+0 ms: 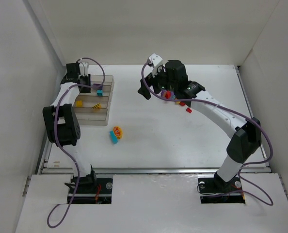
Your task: Sort the legos into containers by color
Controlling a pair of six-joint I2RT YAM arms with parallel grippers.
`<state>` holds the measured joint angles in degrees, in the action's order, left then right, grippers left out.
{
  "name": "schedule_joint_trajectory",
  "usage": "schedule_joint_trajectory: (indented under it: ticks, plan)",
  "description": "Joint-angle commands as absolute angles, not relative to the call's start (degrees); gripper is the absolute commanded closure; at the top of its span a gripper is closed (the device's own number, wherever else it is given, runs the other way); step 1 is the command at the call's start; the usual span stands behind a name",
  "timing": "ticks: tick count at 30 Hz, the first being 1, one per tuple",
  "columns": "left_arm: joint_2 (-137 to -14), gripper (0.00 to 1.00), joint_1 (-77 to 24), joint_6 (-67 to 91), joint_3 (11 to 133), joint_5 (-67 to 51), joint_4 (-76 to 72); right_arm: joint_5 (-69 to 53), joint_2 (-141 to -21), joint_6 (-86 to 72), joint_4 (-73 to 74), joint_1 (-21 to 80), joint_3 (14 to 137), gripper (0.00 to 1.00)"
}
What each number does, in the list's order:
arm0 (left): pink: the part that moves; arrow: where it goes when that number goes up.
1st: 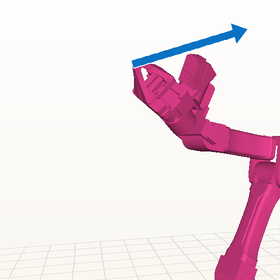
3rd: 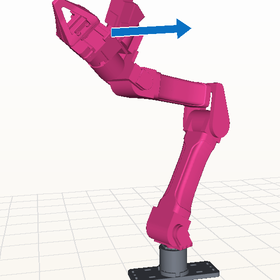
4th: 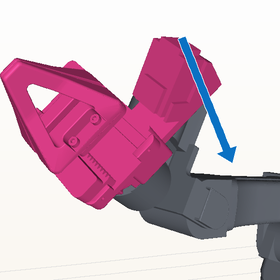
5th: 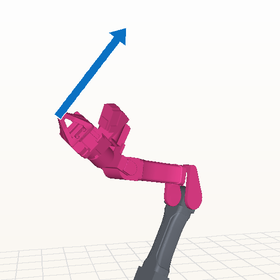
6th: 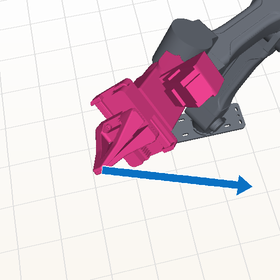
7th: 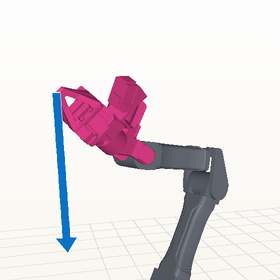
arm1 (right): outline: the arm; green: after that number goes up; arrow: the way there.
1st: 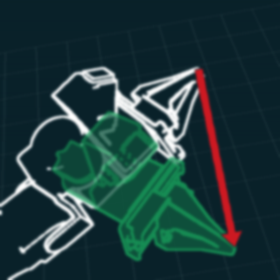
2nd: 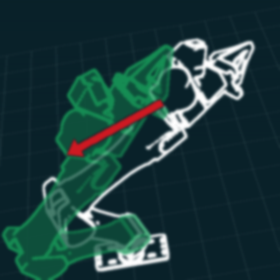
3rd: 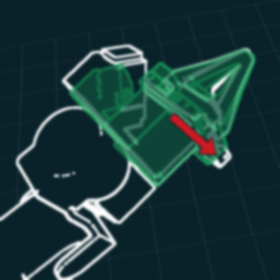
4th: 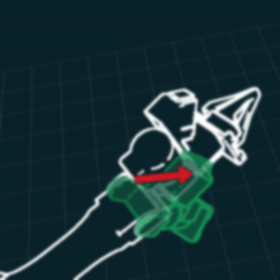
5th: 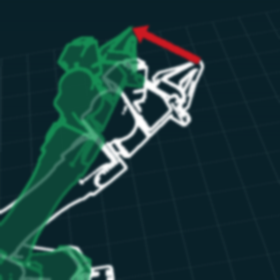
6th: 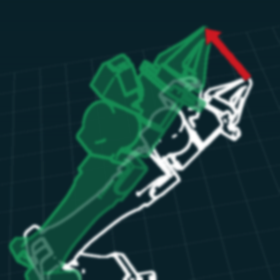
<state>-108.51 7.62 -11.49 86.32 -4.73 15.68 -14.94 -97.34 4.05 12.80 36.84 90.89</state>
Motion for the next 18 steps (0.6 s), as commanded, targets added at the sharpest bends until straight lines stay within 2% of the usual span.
schedule_joint_trajectory:
  ticks: [1, 3, 4, 5, 6, 10, 12, 13, 14, 18]
  plan:
    - [-109.07, 1.0, 7.91, -11.78, 87.28, -2.2, 14.24, -14.41, -97.21, 3.25, 10.02, 37.27, 91.05, 0.0]
    - [-109.07, 0.96, 7.91, -11.78, 87.28, -2.9, 14.24, -14.41, -97.21, 3.25, 10.02, 37.27, 91.05, 0.0]
    - [-109.59, 0.88, 7.91, -11.78, 87.28, -2.9, 14.24, -14.94, -97.21, 3.25, 10.02, 37.27, 91.58, 0.0]
    - [-109.6, 0.88, 7.91, -12.39, 87.28, -2.9, 14.24, -15.46, -97.21, 3.25, 10.02, 37.27, 91.58, 0.0]
    - [-109.6, 0.81, 7.91, -12.39, 87.28, -2.9, 14.24, -15.47, -97.73, 3.25, 10.02, 37.27, 91.58, 0.0]
    - [-110.13, 0.63, 7.91, -12.39, 87.28, -1.85, 14.24, -16.7, -97.73, 3.25, 10.02, 37.27, 91.58, 0.0]
    - [-109.51, 0.48, 7.91, -12.39, 86.75, -1.85, 14.24, -16.7, -97.73, 3.25, 10.02, 37.27, 91.58, 0.0]
    - [-109.51, 0.37, 7.91, -12.39, 86.75, -1.85, 14.24, -16.7, -97.73, 3.25, 10.02, 37.27, 91.58, 0.0]
    - [-108.99, 0.22, 7.91, -11.87, 86.75, -2.37, 15.02, -16.7, -97.73, 3.25, 10.02, 37.27, 91.58, 0.0]
    - [-107.5, 0.21, 7.91, -11.87, 86.75, -2.37, 15.64, -17.84, -97.21, 3.25, 10.02, 37.27, 91.58, 0.0]
